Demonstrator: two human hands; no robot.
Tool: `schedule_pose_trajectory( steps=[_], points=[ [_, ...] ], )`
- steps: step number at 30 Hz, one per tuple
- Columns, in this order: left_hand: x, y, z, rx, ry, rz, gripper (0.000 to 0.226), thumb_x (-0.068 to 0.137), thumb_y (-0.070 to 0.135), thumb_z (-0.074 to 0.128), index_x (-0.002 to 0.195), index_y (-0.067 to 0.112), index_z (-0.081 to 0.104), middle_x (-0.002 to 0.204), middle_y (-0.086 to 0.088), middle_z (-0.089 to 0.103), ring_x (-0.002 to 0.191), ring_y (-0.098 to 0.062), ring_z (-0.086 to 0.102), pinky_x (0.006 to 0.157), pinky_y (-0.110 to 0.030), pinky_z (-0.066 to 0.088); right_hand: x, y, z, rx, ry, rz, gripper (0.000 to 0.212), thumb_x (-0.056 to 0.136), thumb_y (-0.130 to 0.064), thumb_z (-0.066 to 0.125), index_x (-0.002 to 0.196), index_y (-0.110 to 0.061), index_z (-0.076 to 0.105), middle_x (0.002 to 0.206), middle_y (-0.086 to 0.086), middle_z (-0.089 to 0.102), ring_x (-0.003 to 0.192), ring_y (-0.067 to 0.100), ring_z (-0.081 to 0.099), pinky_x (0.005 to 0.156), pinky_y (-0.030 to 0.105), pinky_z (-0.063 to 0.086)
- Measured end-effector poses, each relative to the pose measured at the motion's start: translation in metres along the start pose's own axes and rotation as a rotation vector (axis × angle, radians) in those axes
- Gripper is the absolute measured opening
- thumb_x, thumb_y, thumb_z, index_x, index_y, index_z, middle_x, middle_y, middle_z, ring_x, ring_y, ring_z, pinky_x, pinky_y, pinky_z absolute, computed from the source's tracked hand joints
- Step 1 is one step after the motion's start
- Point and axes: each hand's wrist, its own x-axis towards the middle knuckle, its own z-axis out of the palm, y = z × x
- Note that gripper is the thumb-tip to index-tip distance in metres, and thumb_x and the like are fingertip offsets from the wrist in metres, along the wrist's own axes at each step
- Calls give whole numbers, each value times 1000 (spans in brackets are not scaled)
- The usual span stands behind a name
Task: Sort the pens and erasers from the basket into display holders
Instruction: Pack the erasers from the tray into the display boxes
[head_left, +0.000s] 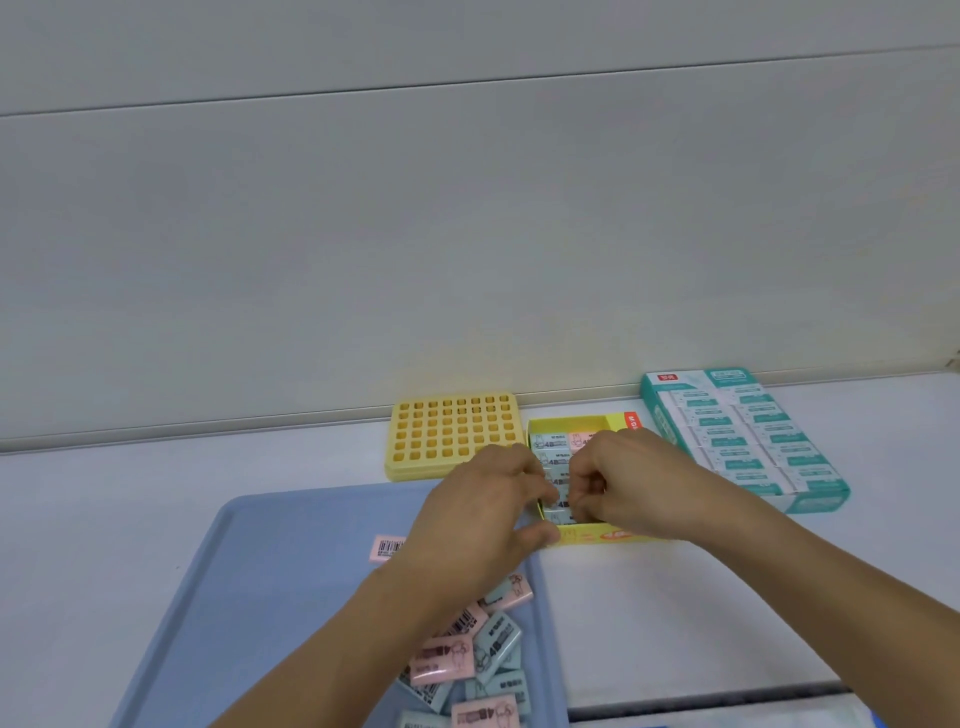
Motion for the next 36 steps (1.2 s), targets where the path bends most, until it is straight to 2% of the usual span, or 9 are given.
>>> schedule_pose_trajectory(
  steps=[5, 9, 13, 16, 18, 23, 28, 32, 36],
  points=[
    [0, -6, 3, 267, -56, 134, 42, 100, 48, 38, 133, 29, 56, 139, 18, 49, 133, -6, 28, 94, -33, 32, -6, 4, 3, 49, 110, 22, 6, 81, -28, 69, 76, -24, 70, 69, -17, 59, 76, 5, 57, 72, 24, 33],
    [3, -5, 3, 304, -109, 130, 44, 99, 49, 38, 135, 29, 54, 141, 17, 48, 135, -6, 26, 97, -34, 32, -12, 4, 3, 2, 103, -22, 10, 88, -35, 65, 84, -33, 73, 80, -19, 61, 85, 4, 50, 80, 29, 31],
    [2, -11, -20, -149, -48, -14, 38, 98, 44, 50, 134, 35, 55, 143, 18, 47, 133, -1, 35, 109, -31, 31, -12, 2, -2, 47, 129, -20, 11, 88, -34, 65, 87, -32, 76, 83, -18, 63, 86, 7, 54, 82, 30, 36],
    [-14, -33, -45, -386, 201, -150, 23, 96, 35, 56, 117, 40, 64, 123, 24, 59, 110, 8, 51, 90, -12, 38, -12, -2, -4, 248, 313, 5, 9, 88, -27, 67, 85, -29, 75, 81, -17, 63, 84, 9, 58, 90, 37, 42],
    [-33, -48, -50, -370, 196, -214, 17, 94, 33, 60, 108, 37, 68, 111, 24, 64, 99, 13, 54, 76, -4, 37, -13, -13, -3, 281, 357, -53, 8, 87, -25, 69, 84, -29, 75, 76, -18, 62, 80, 8, 58, 88, 37, 43],
    [-68, -59, -37, -253, -14, -332, 6, 91, 38, 64, 94, 39, 69, 96, 23, 63, 94, 7, 56, 76, -15, 42, -11, -52, 2, 56, 145, -234, 25, 87, -45, 65, 76, -23, 71, 69, -12, 62, 71, 6, 53, 64, 23, 29],
    [-47, -46, -31, -83, -58, -399, 22, 86, 49, 65, 85, 28, 71, 80, 14, 62, 74, 0, 57, 69, -28, 49, -9, -76, 12, -202, -47, -260, 53, 83, -56, 57, 52, -15, 44, 54, -1, 43, 62, 19, 42, 54, 32, 28],
    [-33, -43, -25, -86, -119, -433, 22, 80, 45, 72, 76, 24, 67, 75, 10, 67, 72, -6, 62, 67, -31, 53, -5, -81, 13, -105, -150, -195, 40, 79, -46, 64, 59, -13, 52, 59, 1, 51, 64, 22, 52, 57, 35, 40],
    [-30, -45, -28, -183, -143, -469, 19, 76, 37, 79, 71, 27, 63, 66, 12, 65, 59, -1, 60, 55, -20, 46, -9, -75, 17, 64, -73, -92, 19, 83, -36, 63, 75, -20, 56, 77, -3, 58, 75, 15, 55, 64, 33, 43]
  ],
)
